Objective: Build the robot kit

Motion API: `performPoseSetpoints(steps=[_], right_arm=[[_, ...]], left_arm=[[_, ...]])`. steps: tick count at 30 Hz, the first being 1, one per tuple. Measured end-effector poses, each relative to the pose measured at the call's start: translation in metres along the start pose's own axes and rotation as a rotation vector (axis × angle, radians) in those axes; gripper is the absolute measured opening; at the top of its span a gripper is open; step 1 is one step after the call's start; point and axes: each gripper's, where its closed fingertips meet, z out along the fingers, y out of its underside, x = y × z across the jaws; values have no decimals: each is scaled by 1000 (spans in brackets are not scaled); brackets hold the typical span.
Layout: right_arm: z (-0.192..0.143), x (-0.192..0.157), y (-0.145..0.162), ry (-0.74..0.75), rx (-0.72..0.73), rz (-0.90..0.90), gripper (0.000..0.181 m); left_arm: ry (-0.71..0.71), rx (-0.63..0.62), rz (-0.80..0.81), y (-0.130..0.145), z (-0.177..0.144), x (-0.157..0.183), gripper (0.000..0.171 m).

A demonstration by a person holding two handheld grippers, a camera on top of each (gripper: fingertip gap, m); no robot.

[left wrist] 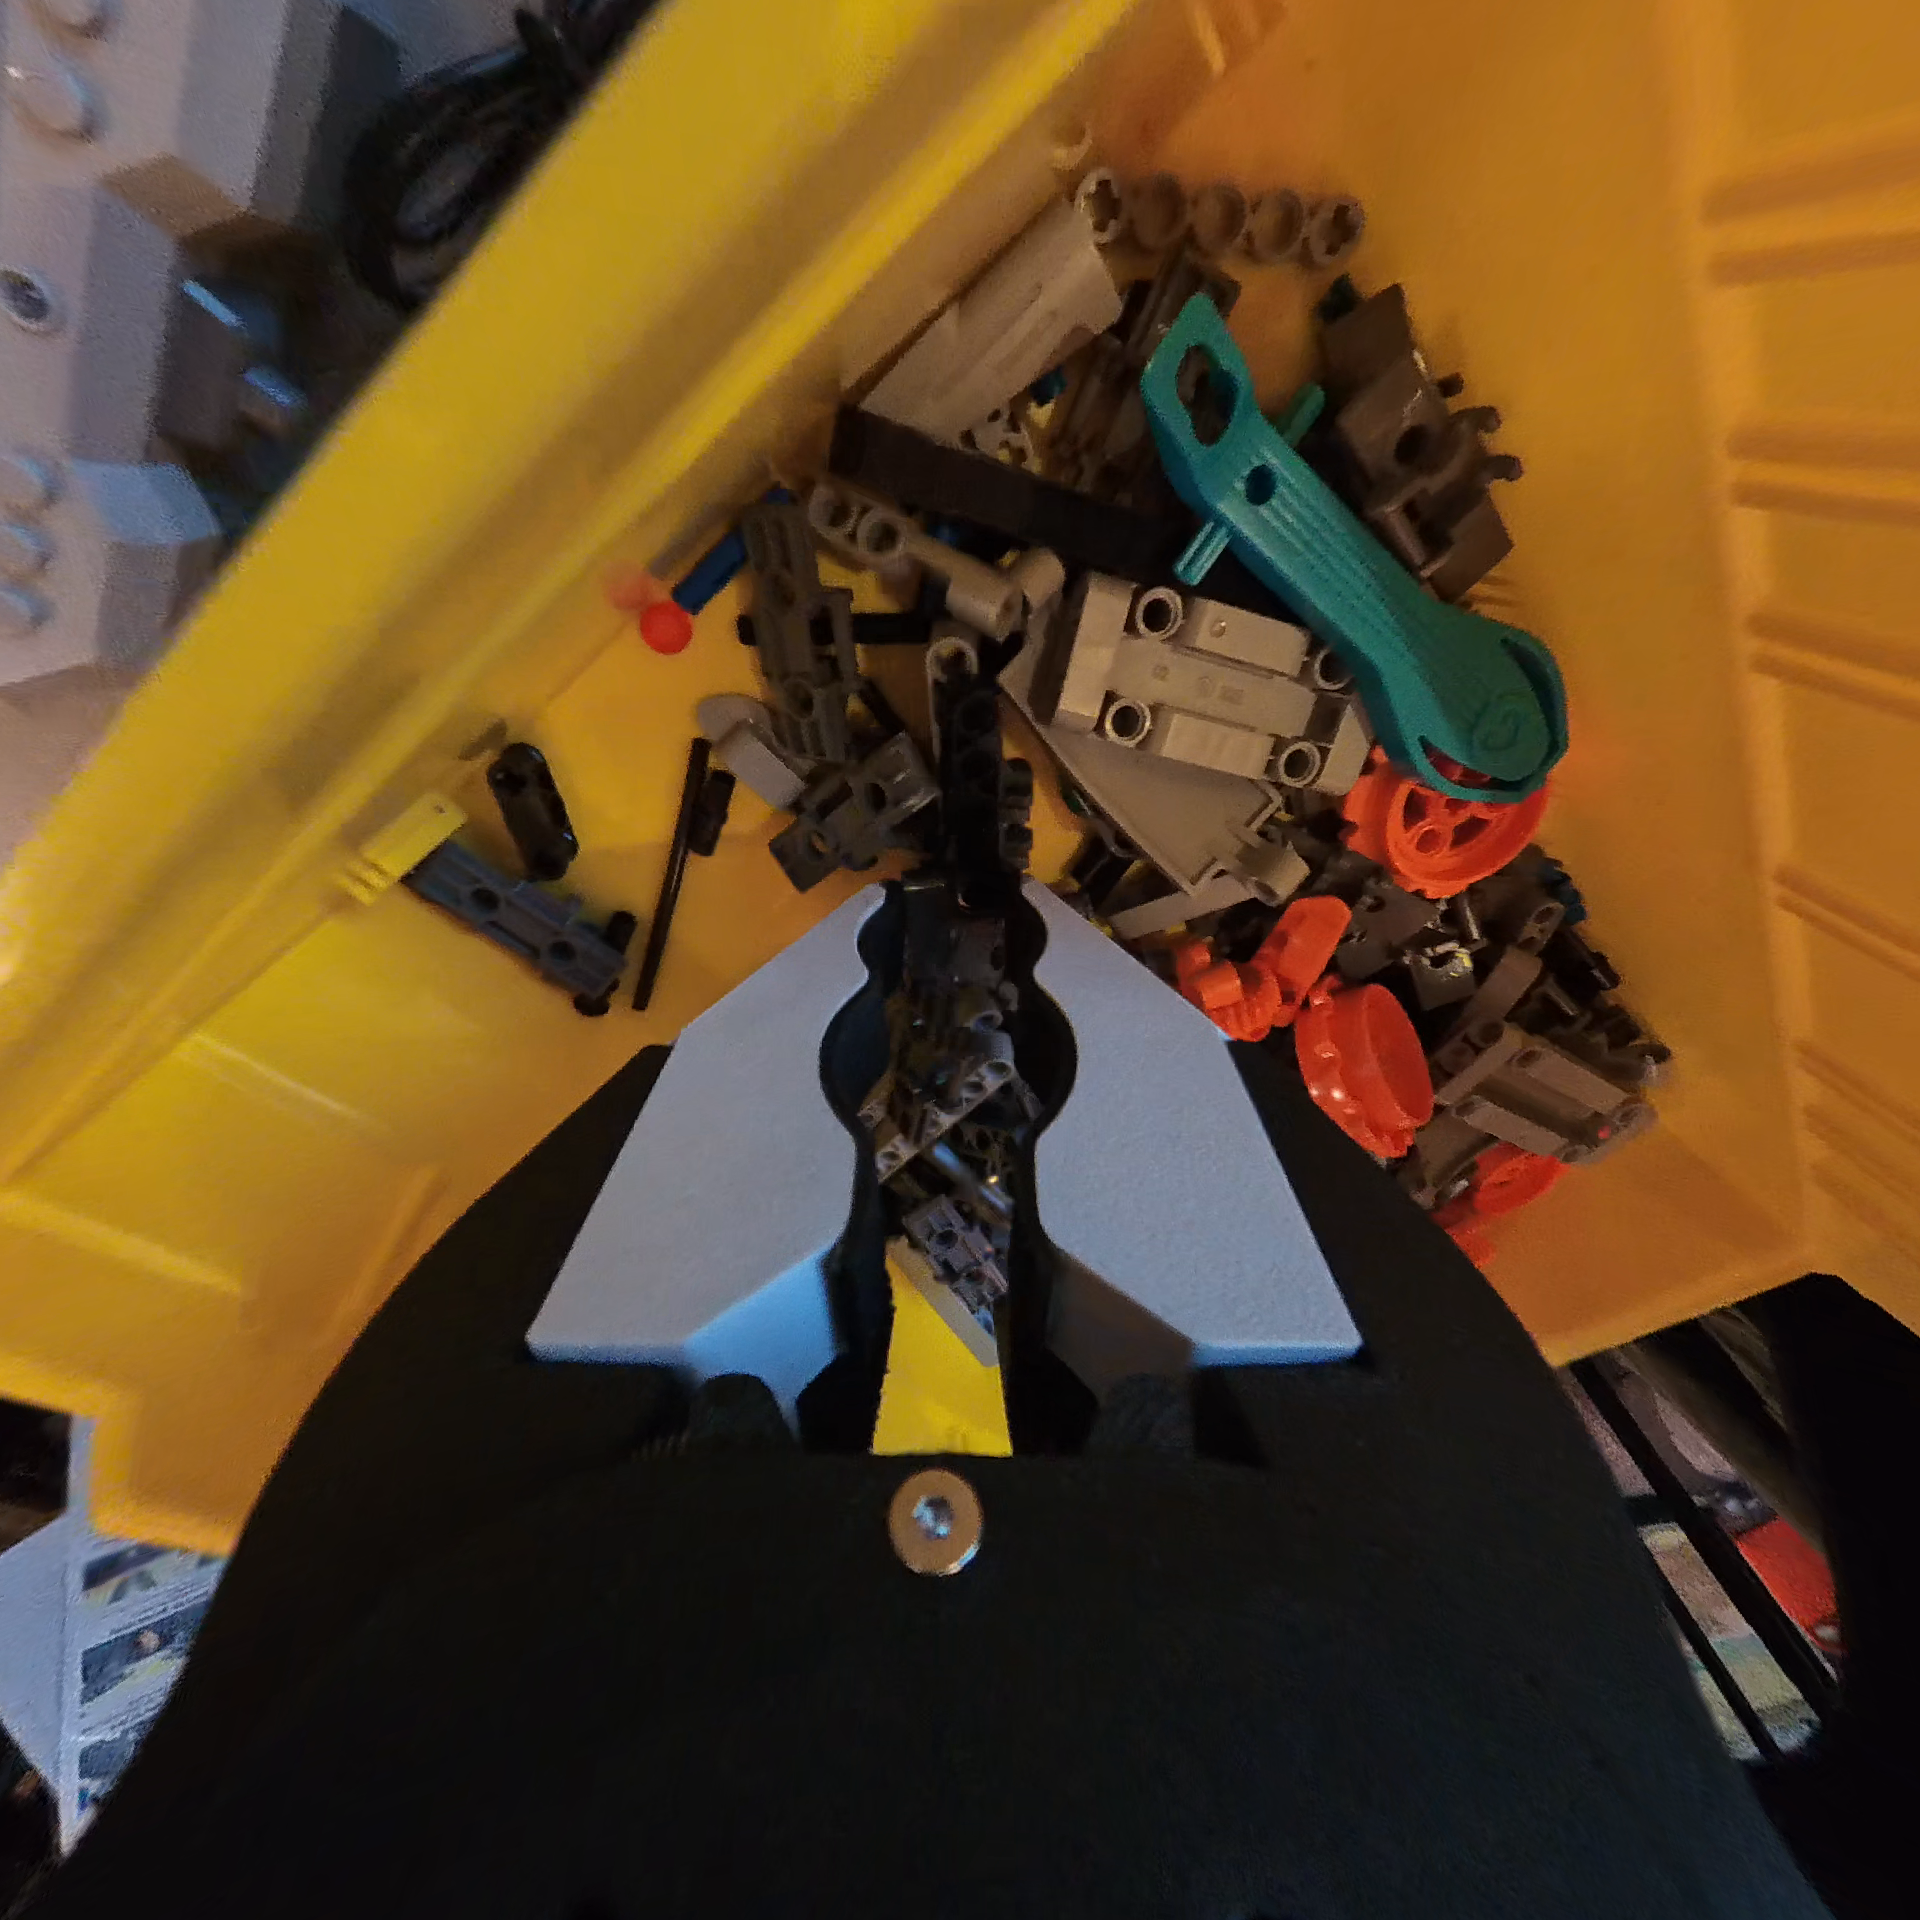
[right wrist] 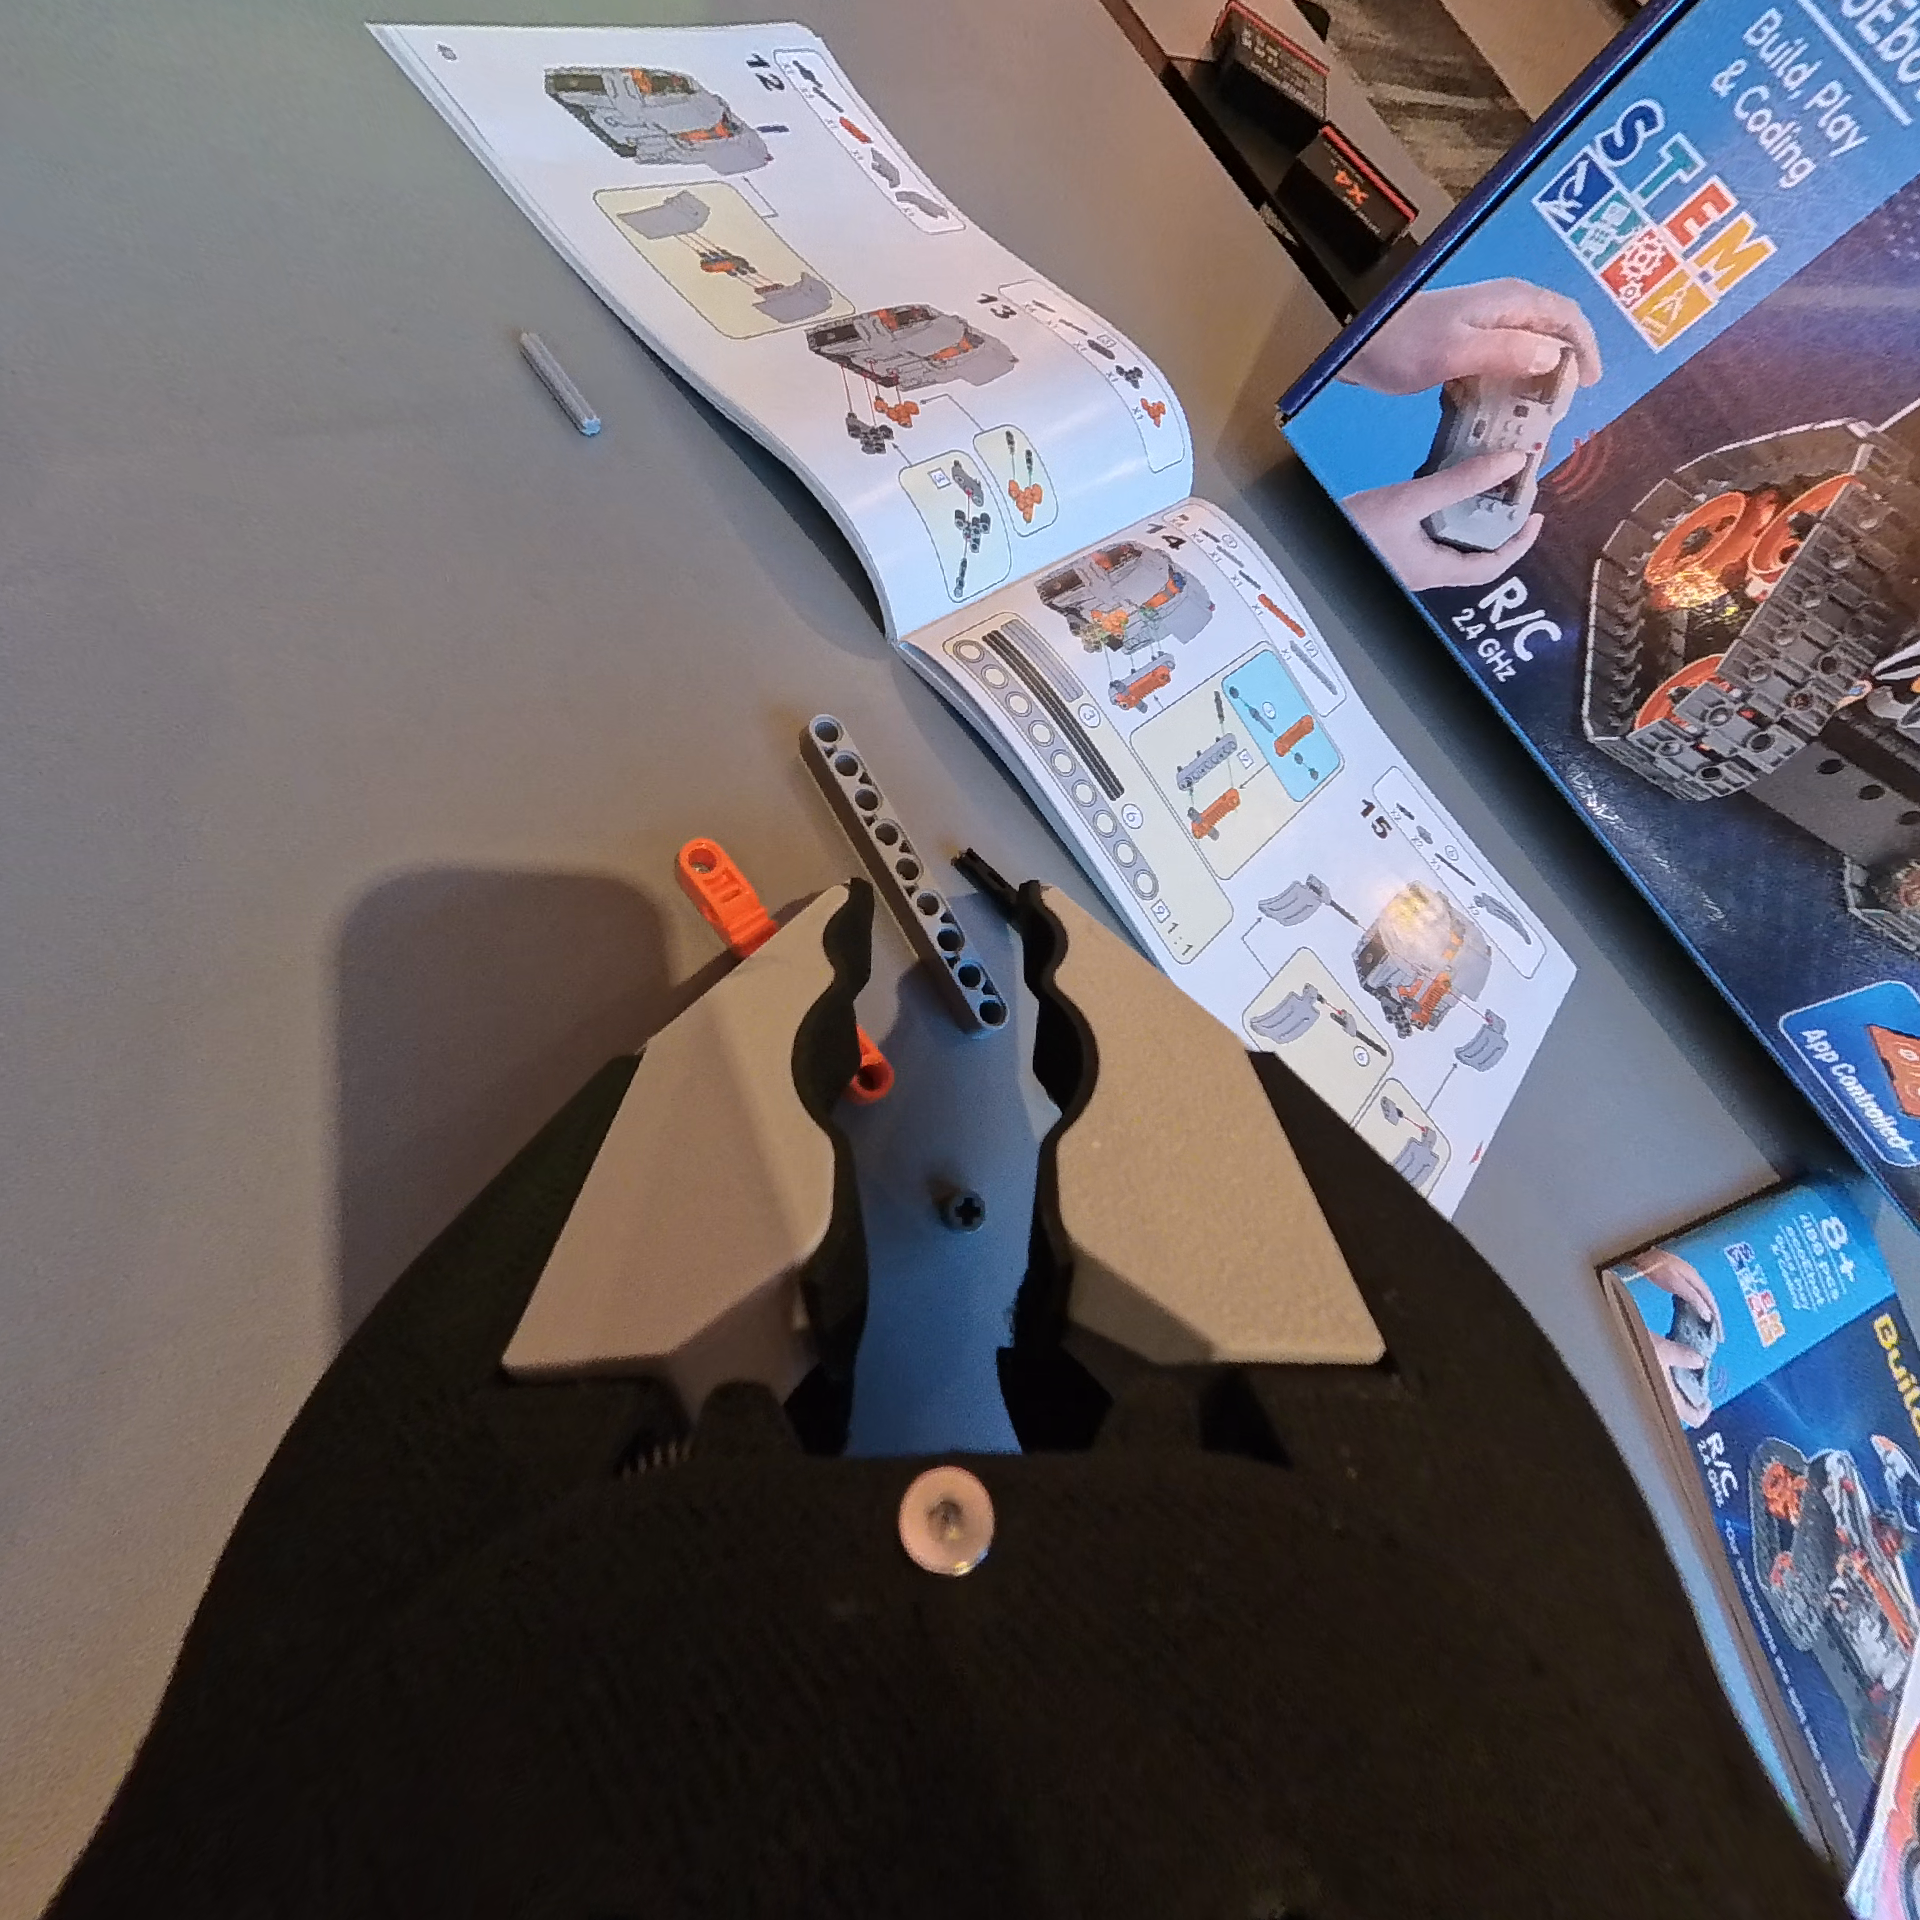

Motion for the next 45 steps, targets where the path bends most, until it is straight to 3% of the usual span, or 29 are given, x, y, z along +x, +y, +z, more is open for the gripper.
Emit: performPoseSetpoints(steps=[7,10,11,12,13,15,18,21,24,26,28,31,33,37,43,45], right_arm=[[0,0,0,0,1,-3,27],[0,0,0,1,1,-5,26],[0,0,0,1,1,-5,26],[0,0,0,1,1,-6,26],[-1,0,0,1,2,-6,26],[-1,-1,0,0,3,-9,26],[-1,-1,0,-3,2,-8,26],[0,-1,0,-5,1,-5,25],[-1,-1,-1,-2,2,-10,25],[0,-1,0,-2,1,-7,25],[0,-1,0,-3,1,-5,25],[0,0,0,-3,0,-3,26],[0,0,0,-2,0,-3,26],[0,-1,0,-2,0,-5,26],[0,-1,0,-2,0,-4,25],[0,-1,0,-2,0,-4,25]], left_arm=[[113,129,-4,-26,-42,21,15],[165,186,11,-47,-46,36,15],[204,202,29,-53,-46,45,21],[227,206,49,-56,-45,52,46],[216,199,68,-55,-44,52,54],[124,192,104,-47,-43,36,53],[30,105,90,-19,-35,9,60],[15,66,32,-6,-18,-9,57],[46,83,-23,-10,-1,-15,57],[31,96,-22,-14,5,-19,50],[15,118,-15,-17,4,-21,19],[18,104,-27,-13,2,-18,13],[7,80,-34,-8,-2,-20,13],[44,154,-51,-16,-26,-13,12],[166,320,77,-53,-59,38,13],[139,296,134,-53,-53,44,44]])
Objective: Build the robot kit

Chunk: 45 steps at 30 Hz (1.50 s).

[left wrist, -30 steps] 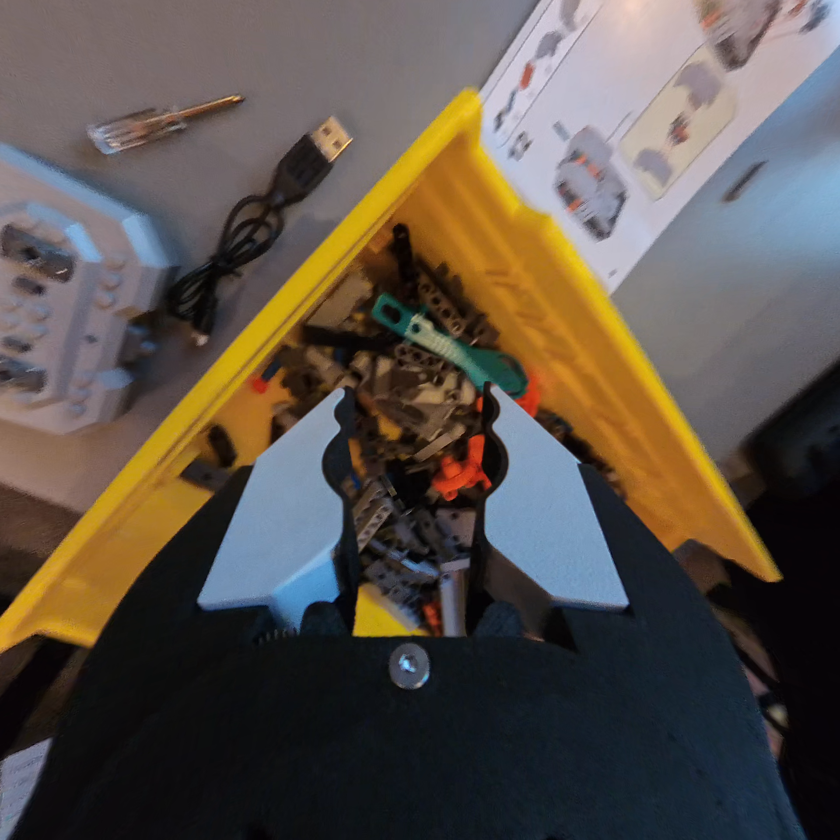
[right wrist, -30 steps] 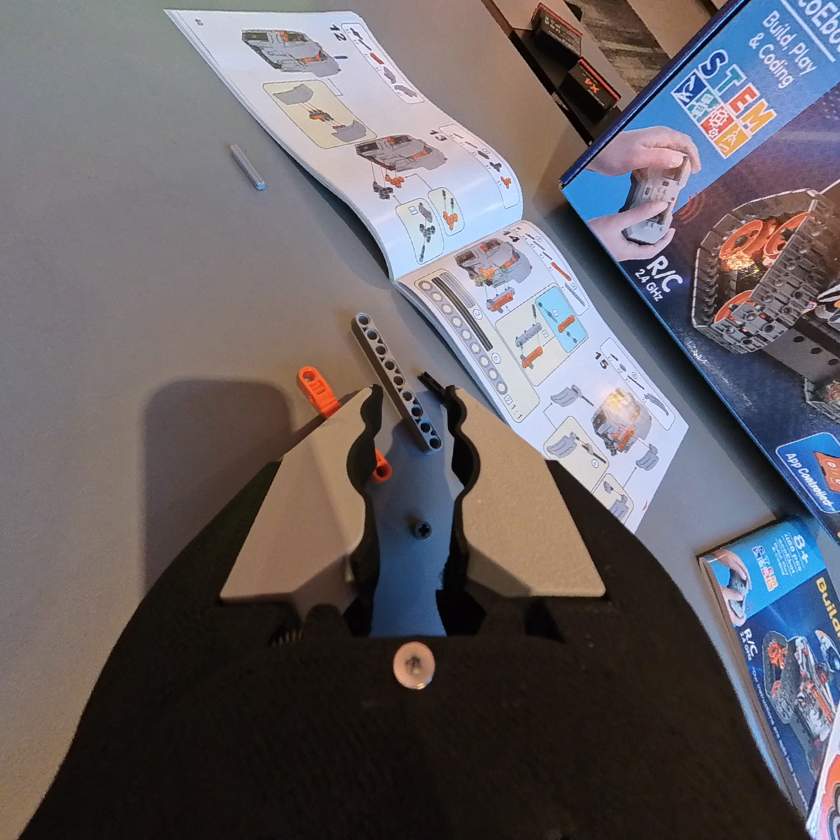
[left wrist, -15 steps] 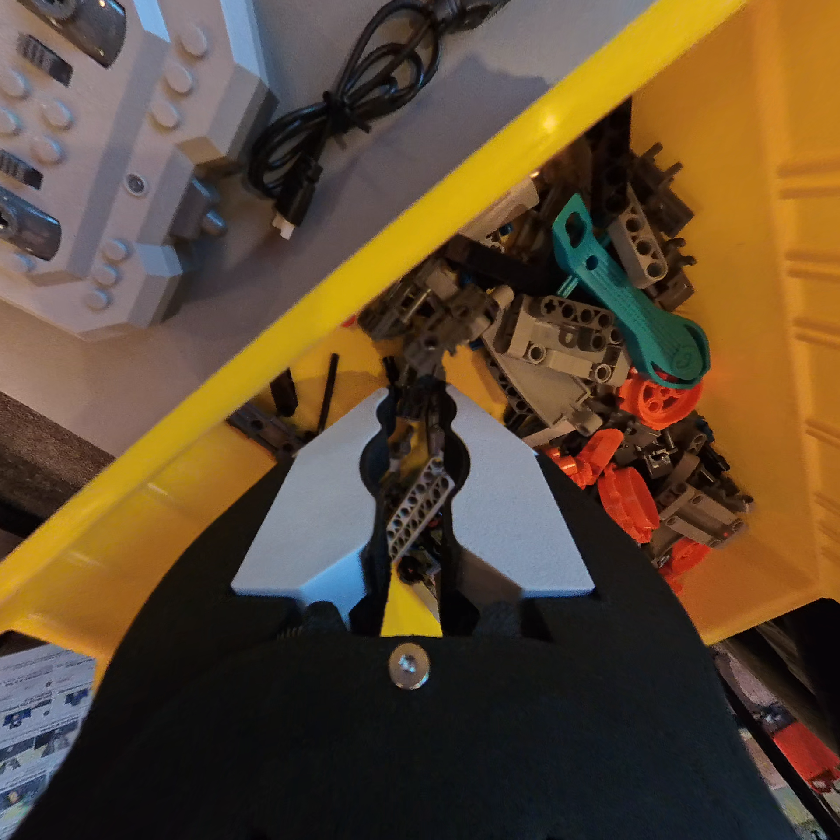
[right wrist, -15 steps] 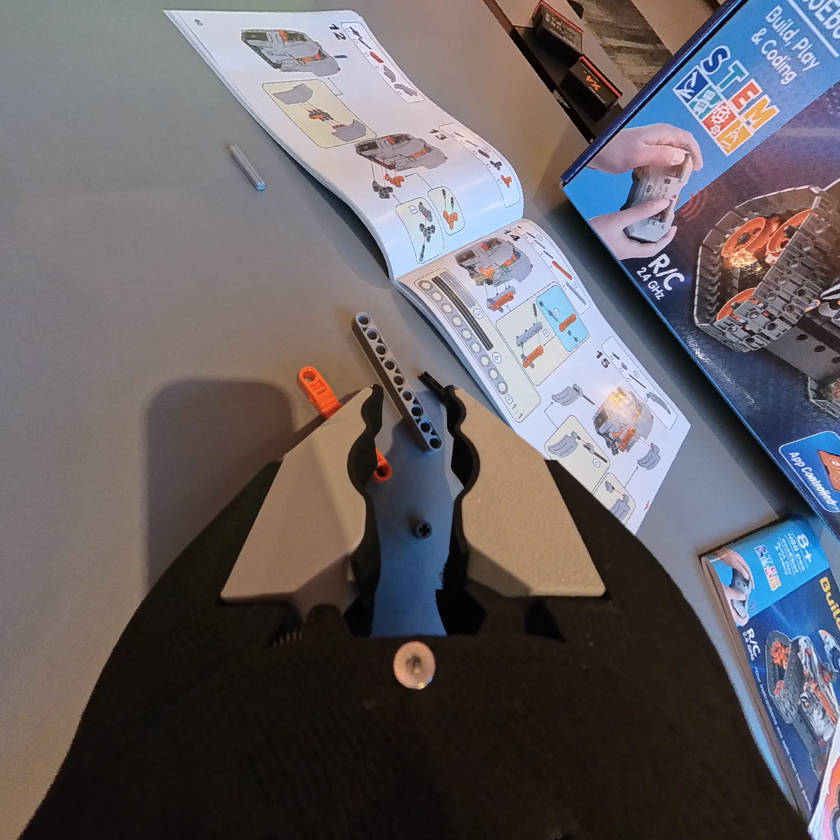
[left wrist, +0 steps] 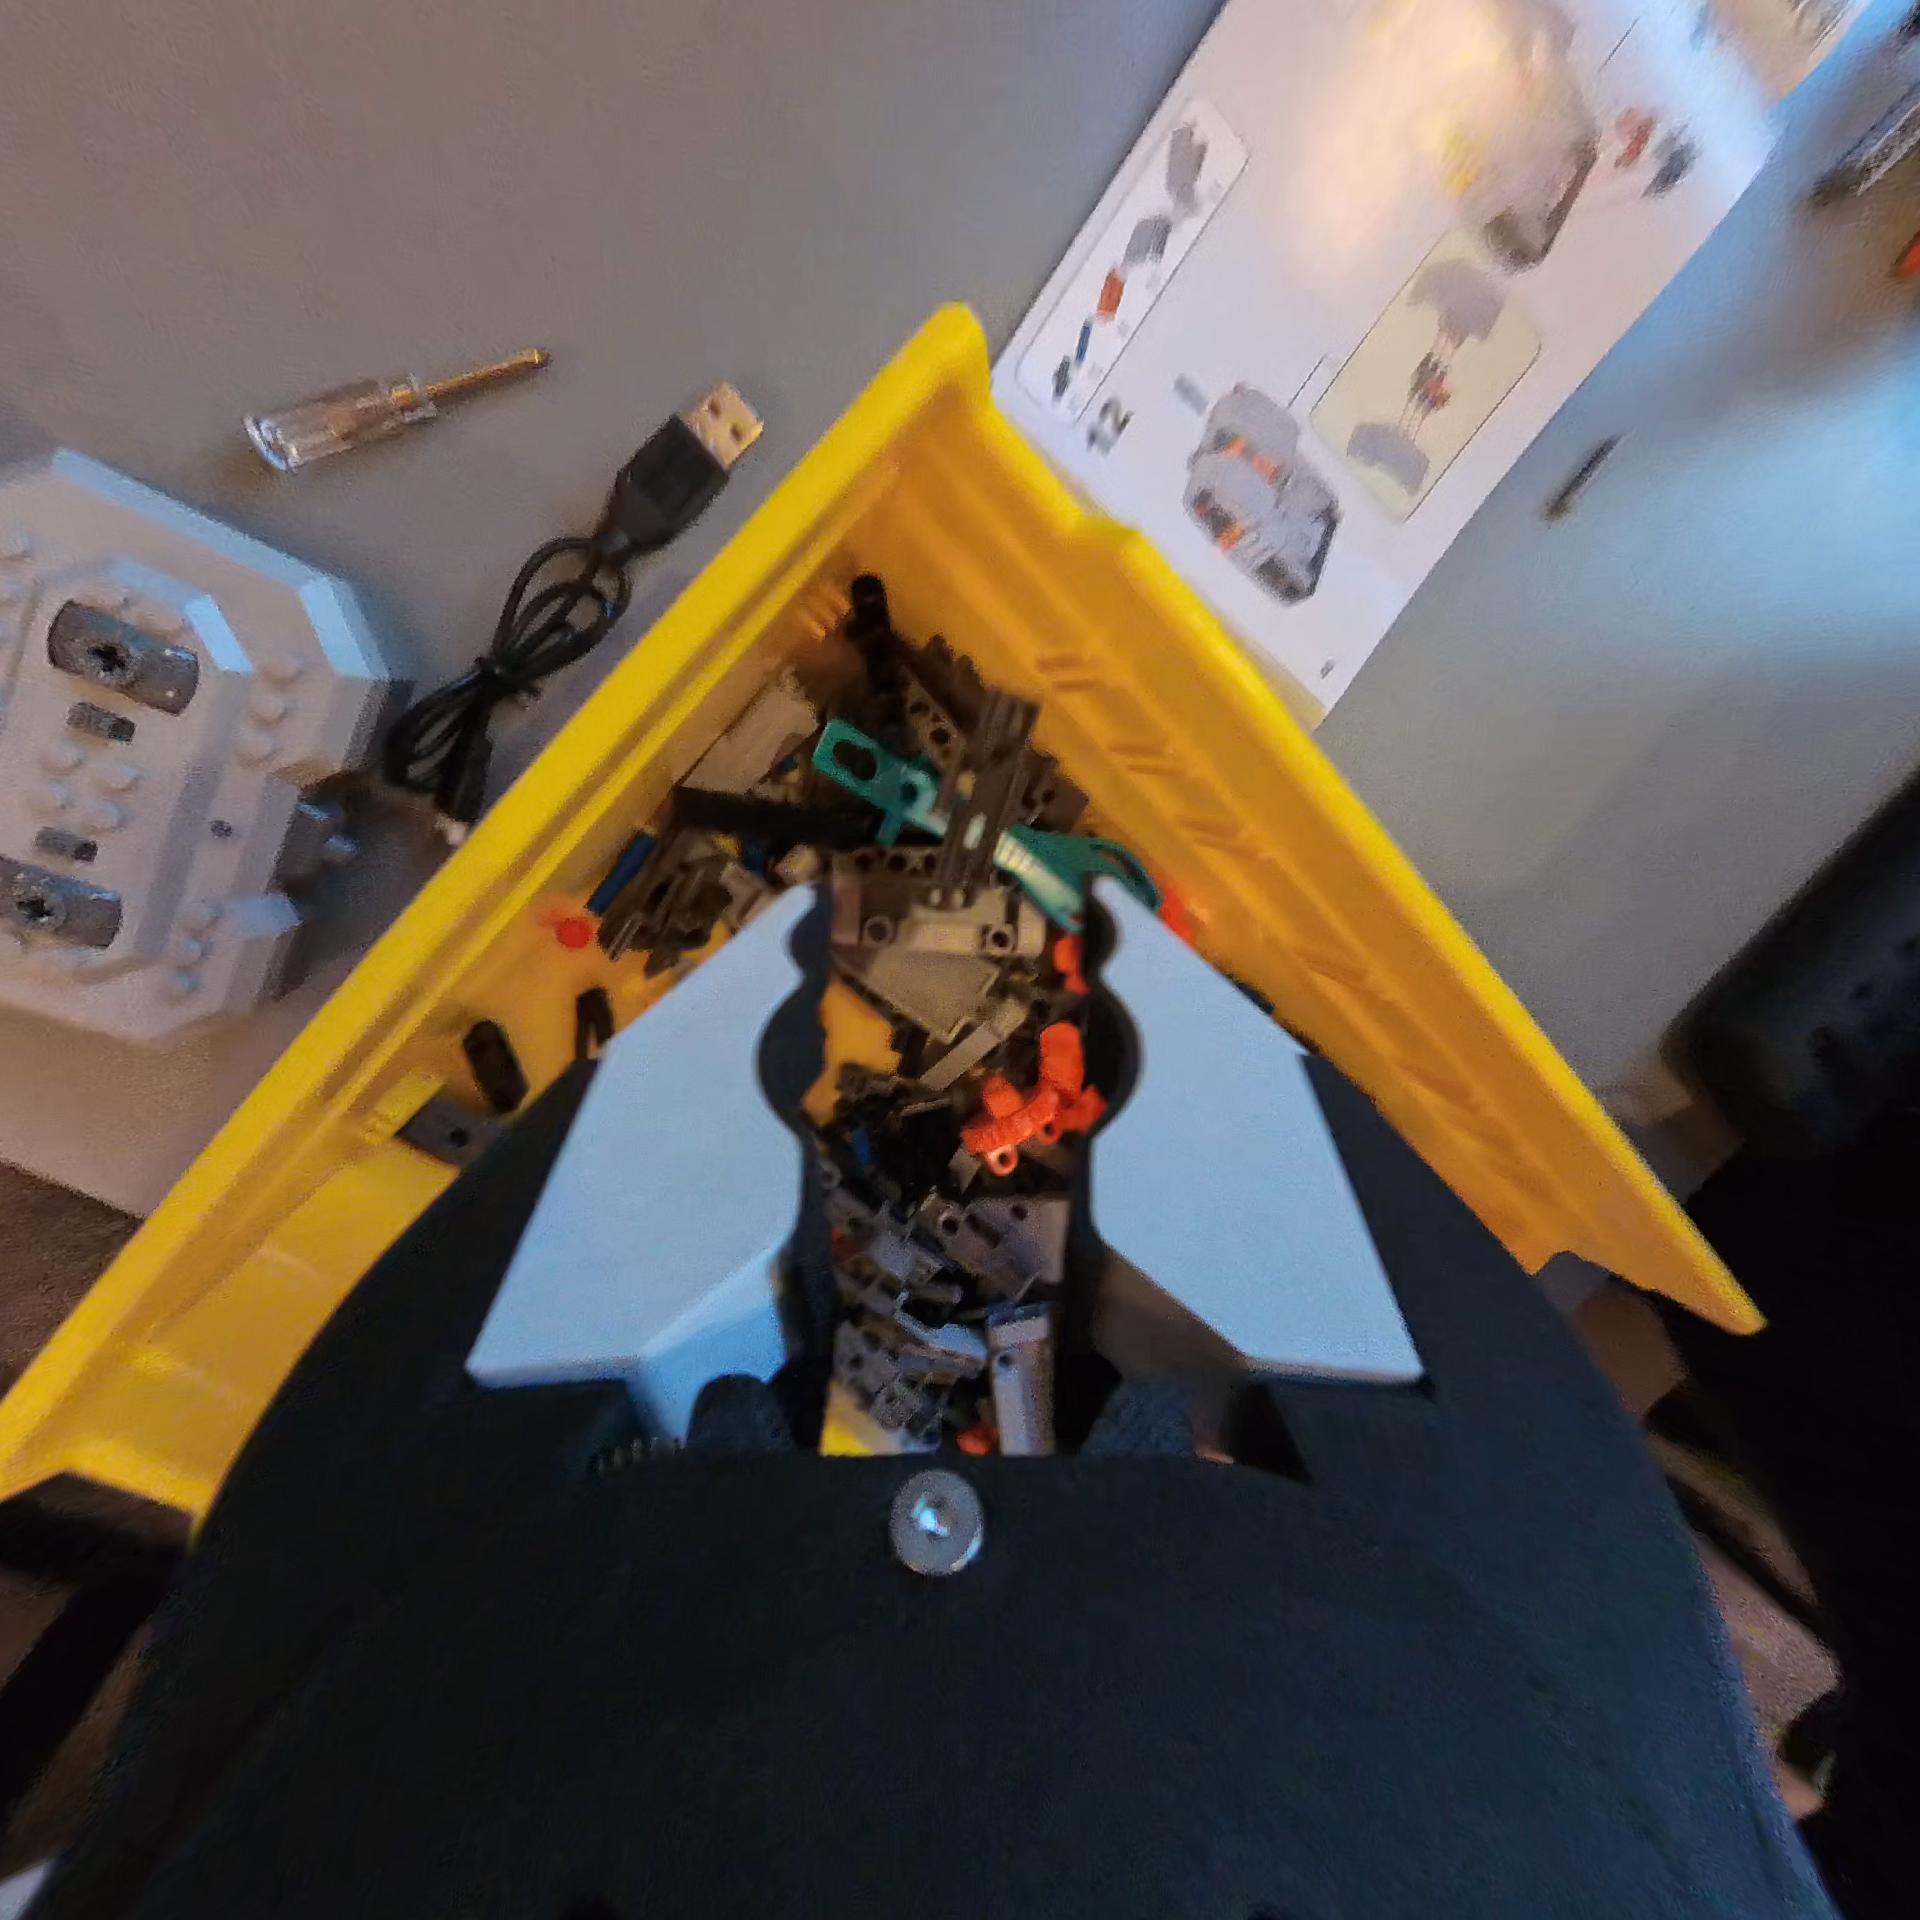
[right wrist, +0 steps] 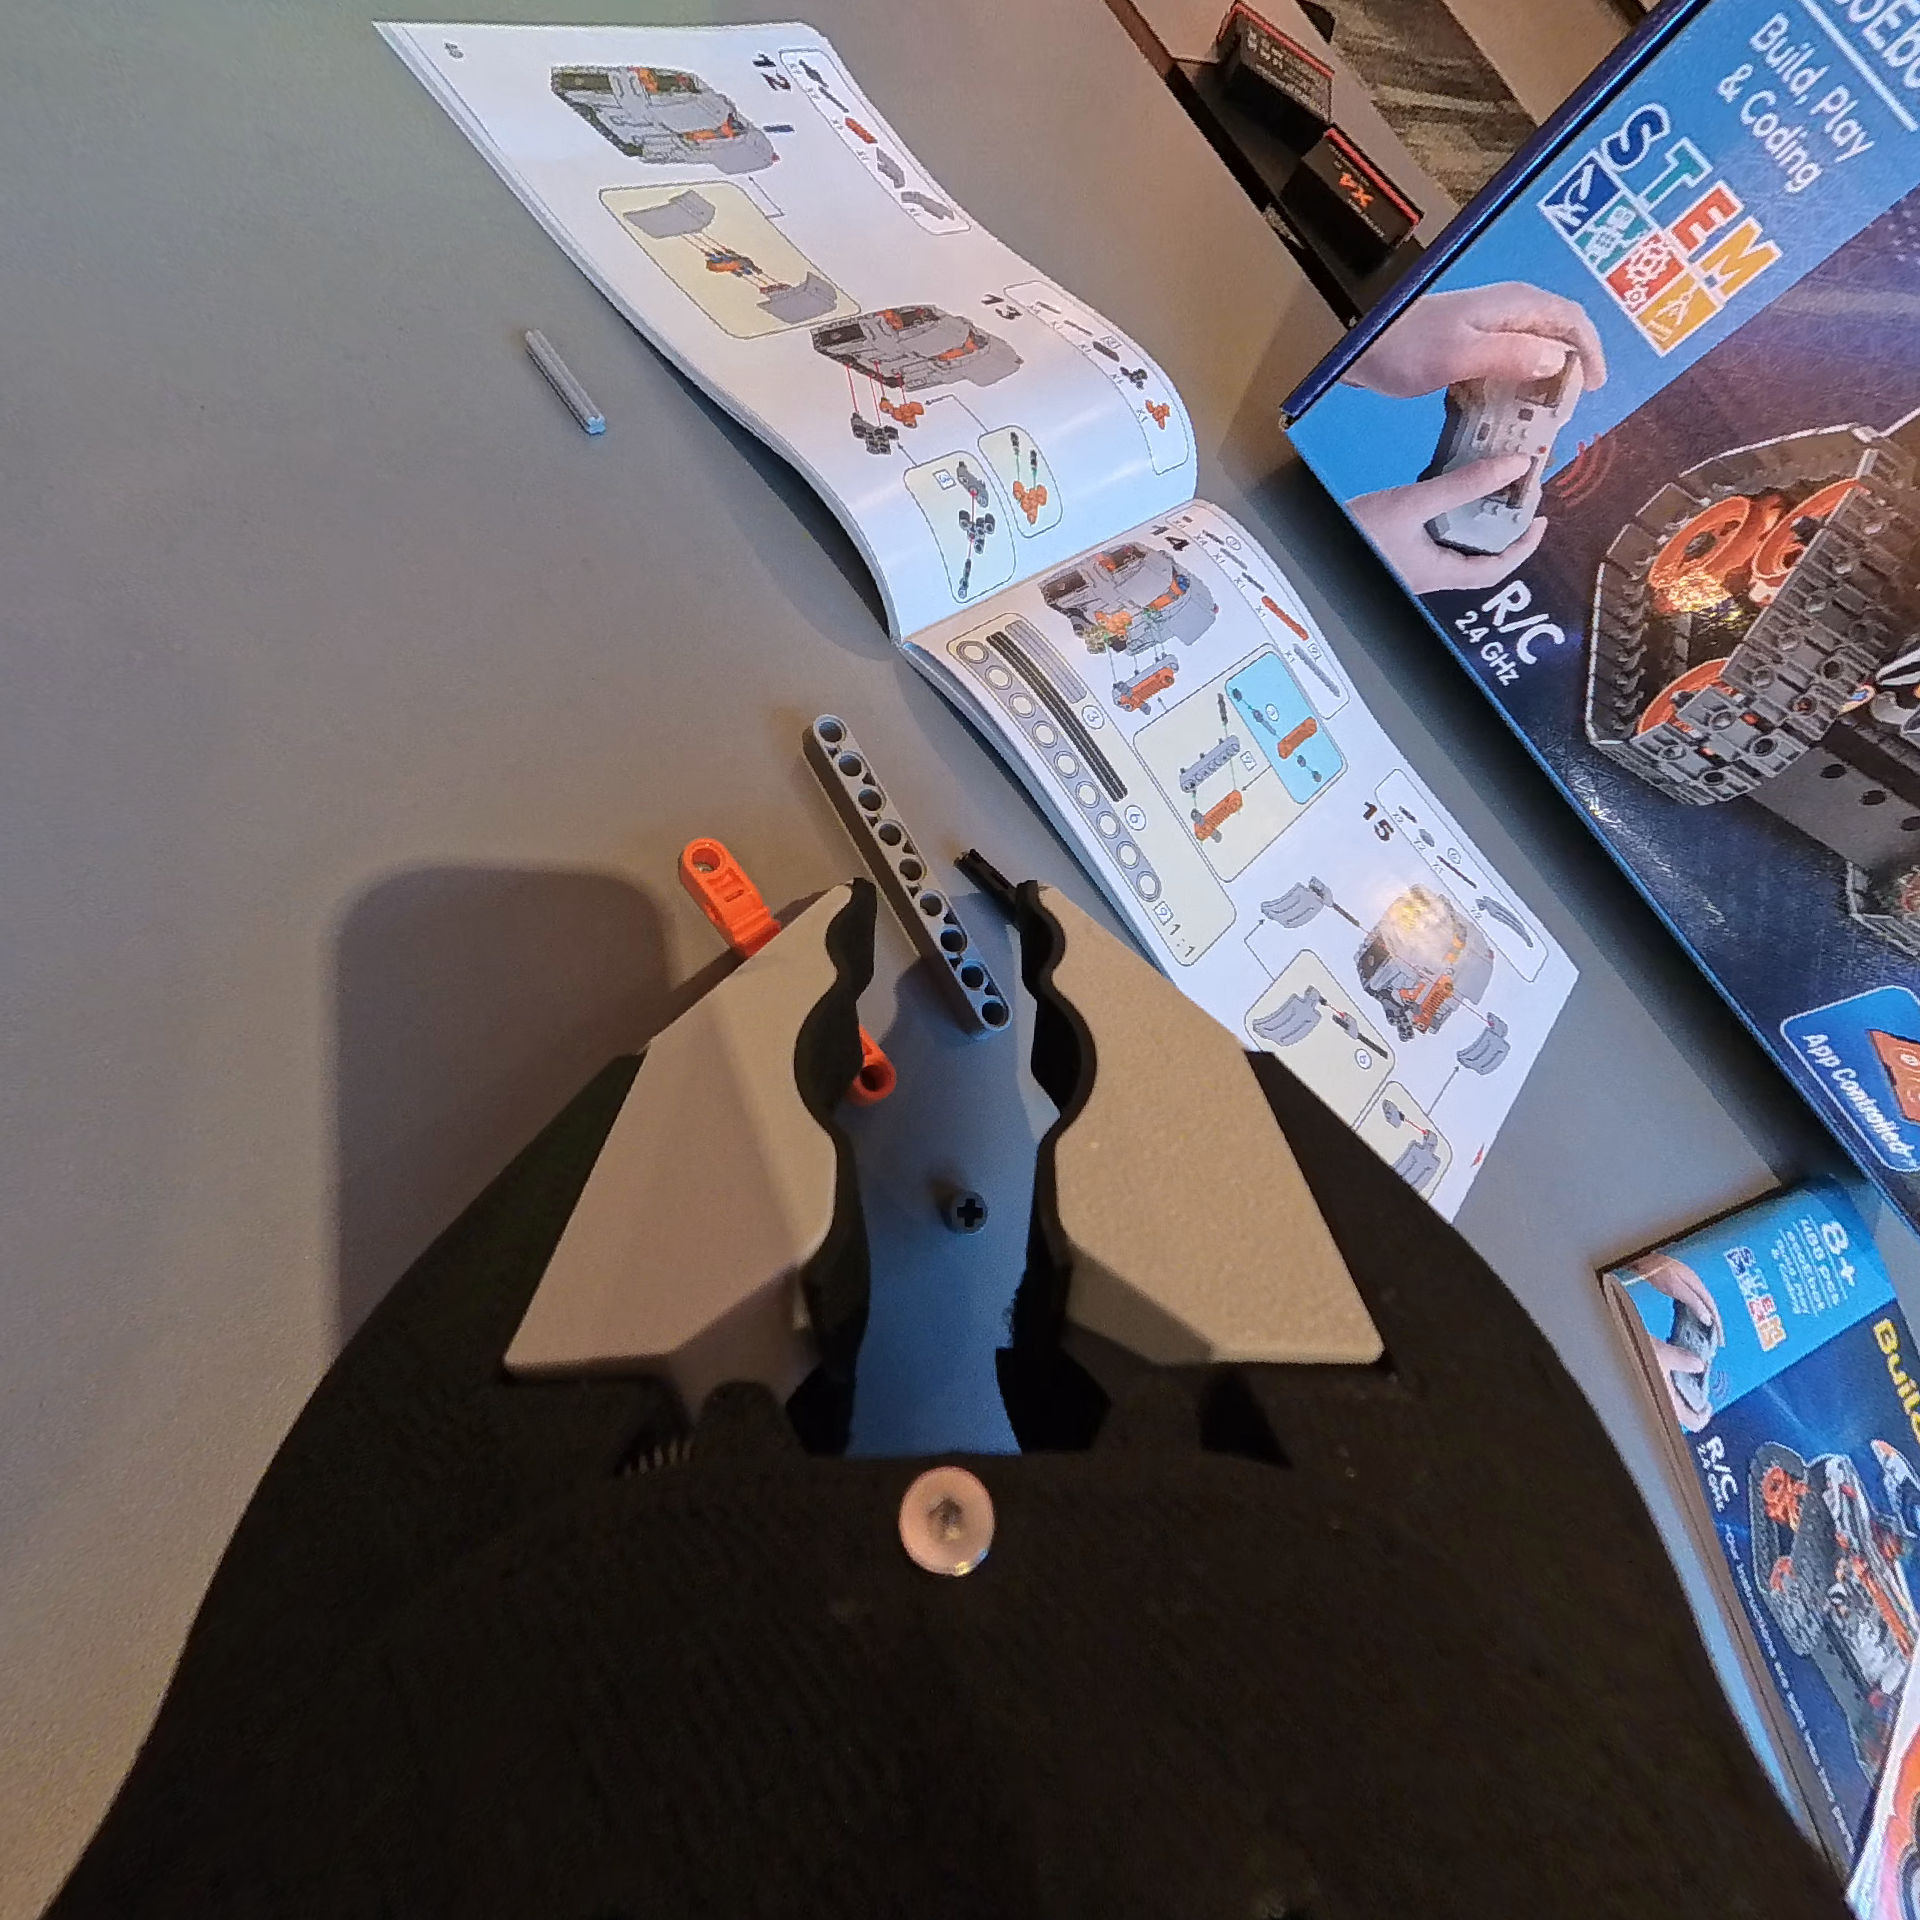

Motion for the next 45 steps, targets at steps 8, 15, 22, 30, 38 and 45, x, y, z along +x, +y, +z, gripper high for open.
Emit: performPoseSetpoints(steps=[8,15,22,30,38,45], right_arm=[[0,0,0,-1,0,-2,25],[0,0,0,1,1,-5,25],[0,0,0,0,0,-4,25],[0,-1,-1,0,1,-11,24],[0,-3,-1,0,2,-22,22],[1,-3,-1,-1,1,-18,22]], left_arm=[[-68,-332,-4,97,6,-36,60],[-143,-401,-14,120,14,-34,72],[-185,-473,-85,128,25,-38,73],[-210,-489,-161,136,17,-40,30],[-292,-328,-114,93,-11,-63,17],[-541,-342,282,73,-13,-107,16]])
